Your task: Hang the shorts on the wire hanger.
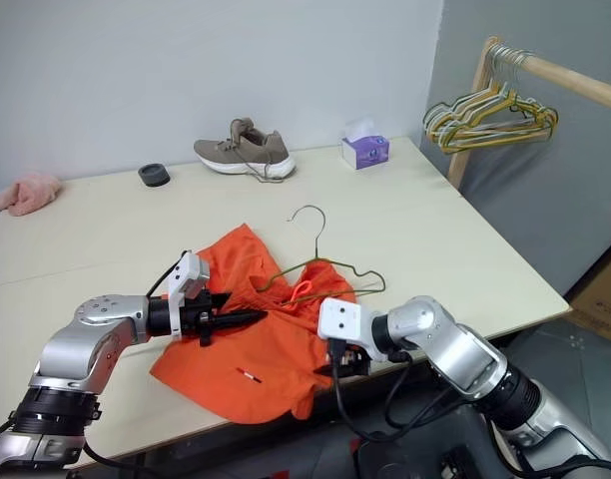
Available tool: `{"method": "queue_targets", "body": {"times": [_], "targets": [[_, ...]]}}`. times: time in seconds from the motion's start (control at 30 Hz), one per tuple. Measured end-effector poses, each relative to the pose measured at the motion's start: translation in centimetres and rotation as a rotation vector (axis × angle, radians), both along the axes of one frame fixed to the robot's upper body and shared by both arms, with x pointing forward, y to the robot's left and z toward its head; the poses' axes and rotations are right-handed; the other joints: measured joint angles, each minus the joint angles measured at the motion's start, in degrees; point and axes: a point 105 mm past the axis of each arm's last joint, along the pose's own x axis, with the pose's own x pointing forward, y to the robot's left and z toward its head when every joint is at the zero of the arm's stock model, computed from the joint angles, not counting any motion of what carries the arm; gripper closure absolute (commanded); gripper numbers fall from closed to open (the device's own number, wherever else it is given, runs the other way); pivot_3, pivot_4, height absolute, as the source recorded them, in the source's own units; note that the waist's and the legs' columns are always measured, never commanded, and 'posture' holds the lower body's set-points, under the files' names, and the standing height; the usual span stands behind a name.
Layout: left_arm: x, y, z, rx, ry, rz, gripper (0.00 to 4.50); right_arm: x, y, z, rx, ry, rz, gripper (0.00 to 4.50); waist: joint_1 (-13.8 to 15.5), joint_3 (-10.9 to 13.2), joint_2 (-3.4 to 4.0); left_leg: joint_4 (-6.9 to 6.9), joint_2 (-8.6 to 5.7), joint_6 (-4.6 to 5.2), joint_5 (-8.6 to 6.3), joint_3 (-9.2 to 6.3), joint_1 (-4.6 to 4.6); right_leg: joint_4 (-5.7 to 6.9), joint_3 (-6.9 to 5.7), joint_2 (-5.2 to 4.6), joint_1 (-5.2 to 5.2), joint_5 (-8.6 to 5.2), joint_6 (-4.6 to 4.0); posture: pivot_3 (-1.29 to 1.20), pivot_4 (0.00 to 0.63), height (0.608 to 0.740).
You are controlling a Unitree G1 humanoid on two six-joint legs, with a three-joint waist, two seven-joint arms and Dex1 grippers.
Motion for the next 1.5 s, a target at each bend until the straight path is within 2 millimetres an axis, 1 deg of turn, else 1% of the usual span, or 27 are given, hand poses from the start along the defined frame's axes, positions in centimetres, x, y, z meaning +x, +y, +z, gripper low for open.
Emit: {"method": "queue_targets", "body": {"times": [0.1, 0.13, 0.4, 0.5, 0.63, 0.67, 0.7, 0.73, 0.77, 0.83, 0.9, 1.03, 1.1, 1.17, 1.23, 1.3, 1.4, 1.43, 1.5], "targets": [[0.0, 0.0, -0.1, 0.002, 0.003, -0.001, 4.37, 0.3, -0.4, -0.5, -0.06, -0.076, 0.054, 1.03, -0.1, 0.0, 0.0, 0.0, 0.0, 0.0, 0.0, -0.01, 0.01, 0.02, -0.01, 0.0, 0.0, 0.0, 0.0, -0.28, 0.013, 0.74], [0.0, 0.0, -0.1, 0.002, 0.003, -0.001, 4.48, 0.4, -0.4, -0.6, -0.072, -0.096, 0.071, 1.03, -0.2, 0.0, -0.01, 0.0, 0.01, 0.0, 0.0, -0.01, 0.02, 0.02, -0.01, 0.0, 0.01, 0.0, 0.0, -0.28, 0.013, 0.74], [0.0, -0.1, -0.2, -0.001, 0.01, -0.003, 4.48, 0.6, -0.5, -0.6, -0.105, -0.194, 0.148, 1.03, -0.2, 0.0, -0.01, 0.0, 0.0, 0.0, 0.0, -0.01, 0.01, 0.01, -0.01, 0.0, 0.01, 0.0, 0.0, -0.28, 0.013, 0.74], [0.0, -0.2, -0.2, -0.005, 0.012, -0.004, 4.48, 0.4, -1.0, -0.7, -0.106, -0.191, 0.152, 1.03, -0.1, 0.0, -0.01, 0.0, 0.0, 0.0, 0.0, -0.02, 0.01, 0.01, -0.02, 0.0, 0.02, 0.0, 0.0, -0.28, 0.013, 0.74], [0.0, -0.3, 0.0, -0.019, 0.018, -0.002, 4.48, 0.5, -1.4, 0.0, -0.069, -0.178, 0.123, 1.03, -0.1, 0.0, -0.02, 0.0, 0.01, 0.0, 0.0, -0.02, 0.02, 0.02, -0.02, 0.0, 0.02, 0.0, 0.0, -0.28, 0.011, 0.74], [0.1, -0.2, 0.2, -0.042, 0.025, 0.008, 4.48, 0.5, -1.3, 0.6, -0.014, -0.143, 0.084, 1.03, -0.1, 0.0, -0.03, 0.0, 0.01, 0.0, 0.0, -0.05, 0.0, 0.03, -0.04, 0.0, 0.01, 0.0, 0.0, -0.28, 0.009, 0.74], [0.3, 0.0, 0.9, -0.08, 0.024, 0.034, 4.48, 0.7, -1.2, 1.9, 0.077, -0.1, 0.019, 1.03, -0.1, 0.0, -0.06, 0.0, 0.02, 0.0, 0.0, -0.07, -0.01, 0.05, -0.06, 0.0, 0.01, 0.0, 0.0, -0.28, 0.008, 0.74], [0.6, 0.1, 1.6, -0.102, 0.015, 0.048, 4.48, 1.1, -1.2, 2.9, 0.132, -0.089, -0.021, 1.03, -0.1, 0.0, -0.06, 0.01, 0.01, 0.0, 0.0, -0.07, -0.01, 0.05, -0.05, 0.0, 0.01, 0.0, 0.01, -0.28, 0.008, 0.74], [1.0, 0.3, 2.7, -0.136, -0.002, 0.059, 4.48, 1.8, -1.5, 4.2, 0.195, -0.079, -0.078, 1.03, -0.1, 0.0, -0.1, 0.01, 0.0, -0.01, 0.0, -0.07, 0.0, 0.05, -0.05, 0.0, 0.04, 0.01, 0.02, -0.28, 0.006, 0.74], [1.1, 0.3, 4.3, -0.173, -0.029, 0.062, 4.48, 2.9, -2.2, 5.2, 0.245, -0.073, -0.171, 1.03, -0.1, -0.1, -0.15, 0.01, 0.0, -0.01, 0.0, -0.06, 0.03, 0.02, -0.04, 0.0, 0.07, 0.01, 0.02, -0.28, 0.004, 0.74], [0.7, 0.2, 5.0, -0.196, -0.023, 0.048, 4.48, 4.5, -3.0, 5.7, 0.306, -0.048, -0.304, 1.03, -0.2, -0.1, -0.15, 0.0, 0.0, -0.01, 0.0, -0.04, 0.03, 0.02, -0.03, 0.0, 0.05, 0.01, 0.02, -0.28, 0.001, 0.74], [0.3, -0.2, 5.4, -0.245, 0.017, 0.026, 4.48, 7.2, -4.2, 5.6, 0.376, 0.018, -0.52, 1.03, -0.3, -0.1, -0.13, 0.0, 0.0, 0.0, 0.0, -0.04, 0.02, 0.04, -0.02, 0.0, 0.04, 0.01, 0.01, -0.27, 0.0, 0.74], [0.3, 0.1, 5.6, -0.251, 0.023, 0.033, 4.48, 7.9, -4.8, 5.5, 0.387, 0.029, -0.584, 1.03, -0.2, -0.1, -0.13, 0.0, 0.0, 0.0, 0.0, -0.05, 0.01, 0.04, -0.03, 0.01, 0.03, 0.01, 0.01, -0.27, 0.0, 0.74], [0.2, 0.4, 5.8, -0.235, 0.019, 0.04, 4.48, 8.0, -4.9, 5.3, 0.389, 0.043, -0.595, 1.03, -0.2, -0.1, -0.12, -0.04, 0.0, 0.0, 0.0, -0.03, 0.0, 0.02, -0.02, 0.01, 0.01, -0.01, -0.02, -0.27, 0.0, 0.74], [-0.2, 0.4, 5.6, -0.221, 0.021, 0.029, 4.48, 7.8, -4.7, 5.3, 0.391, 0.054, -0.575, 1.03, -0.2, -0.1, -0.11, -0.07, 0.0, 0.0, 0.0, 0.01, 0.0, 0.0, 0.02, 0.0, 0.0, -0.02, -0.03, -0.27, 0.0, 0.74], [-0.7, 0.4, 5.0, -0.216, 0.037, 0.023, 4.48, 7.2, -4.8, 5.2, 0.358, 0.048, -0.527, 1.03, -0.1, -0.1, -0.11, -0.09, 0.0, 0.0, 0.0, 0.01, -0.01, -0.01, 0.01, 0.0, -0.01, -0.03, -0.05, -0.27, 0.0, 0.74], [-1.5, 1.0, 3.5, -0.163, 0.065, 0.025, 4.48, 5.6, -5.5, 4.1, 0.264, 0.04, -0.431, 1.03, 0.1, -0.1, -0.12, -0.11, 0.01, 0.0, -0.01, 0.0, -0.01, -0.03, -0.02, 0.0, -0.02, -0.06, -0.09, -0.26, 0.0, 0.74], [-2.0, 1.4, 2.6, -0.122, 0.077, 0.022, 4.48, 5.0, -5.9, 3.6, 0.229, 0.044, -0.398, 1.03, 0.0, -0.1, -0.1, -0.12, 0.01, 0.0, -0.01, 0.02, 0.01, -0.02, 0.0, 0.0, -0.03, -0.07, -0.1, -0.27, 0.0, 0.74], [-2.6, 1.7, 1.7, -0.08, 0.089, 0.008, 4.48, 4.9, -6.3, 3.4, 0.199, 0.015, -0.374, 1.03, -0.1, -0.1, -0.1, -0.11, 0.01, -0.01, -0.01, 0.04, 0.03, -0.01, 0.01, 0.0, -0.03, -0.06, -0.09, -0.27, 0.0, 0.74]]}}
